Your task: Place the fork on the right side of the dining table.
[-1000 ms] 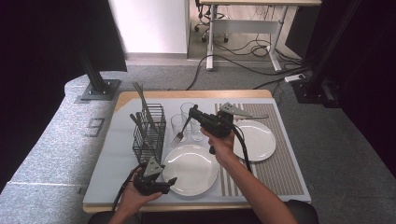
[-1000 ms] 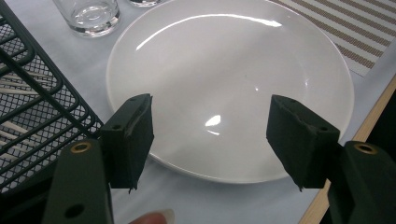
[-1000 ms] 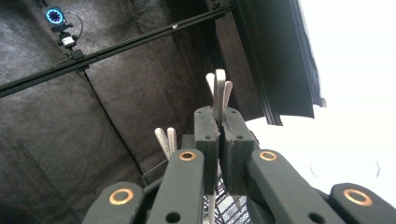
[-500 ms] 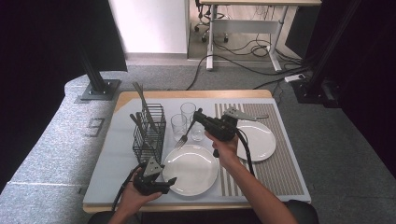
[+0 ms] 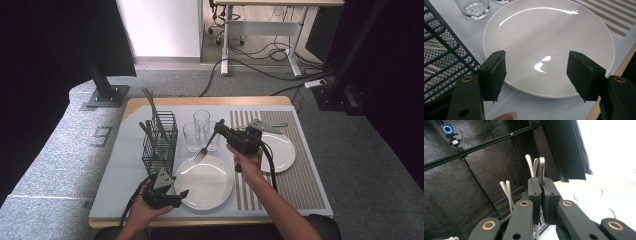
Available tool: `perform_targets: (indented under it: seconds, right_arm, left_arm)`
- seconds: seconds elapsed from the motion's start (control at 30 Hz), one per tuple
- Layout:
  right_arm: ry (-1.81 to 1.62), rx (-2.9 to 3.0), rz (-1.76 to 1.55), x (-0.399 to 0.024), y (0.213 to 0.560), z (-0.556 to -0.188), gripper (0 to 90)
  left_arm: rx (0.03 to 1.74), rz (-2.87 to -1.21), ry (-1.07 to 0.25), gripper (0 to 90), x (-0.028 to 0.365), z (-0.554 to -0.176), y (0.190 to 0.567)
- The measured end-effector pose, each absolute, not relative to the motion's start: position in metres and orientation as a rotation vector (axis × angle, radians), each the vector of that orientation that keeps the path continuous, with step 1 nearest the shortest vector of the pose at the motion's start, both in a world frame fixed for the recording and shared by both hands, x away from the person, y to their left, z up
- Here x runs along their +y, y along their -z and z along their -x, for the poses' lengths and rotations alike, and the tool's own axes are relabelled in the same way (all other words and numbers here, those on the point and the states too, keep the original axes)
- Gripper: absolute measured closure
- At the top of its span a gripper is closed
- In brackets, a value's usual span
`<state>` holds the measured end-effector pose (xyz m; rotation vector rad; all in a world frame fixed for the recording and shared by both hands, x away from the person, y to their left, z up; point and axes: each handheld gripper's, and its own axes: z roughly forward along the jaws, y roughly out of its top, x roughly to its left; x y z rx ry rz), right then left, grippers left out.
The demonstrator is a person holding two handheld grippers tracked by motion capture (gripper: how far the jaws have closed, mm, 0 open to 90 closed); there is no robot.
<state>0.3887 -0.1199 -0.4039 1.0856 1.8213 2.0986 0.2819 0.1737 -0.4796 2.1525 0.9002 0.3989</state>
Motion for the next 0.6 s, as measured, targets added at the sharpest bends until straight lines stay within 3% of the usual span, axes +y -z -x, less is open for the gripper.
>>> perform_targets:
  seconds: [0.6]
  right_arm:
    - [-2.098, 1.785, -1.145, -0.144, 0.42, -0.378, 86.4]
  left_arm:
    - [0.904, -2.15, -0.402, 32.1, 0.174, -0.282, 0.48]
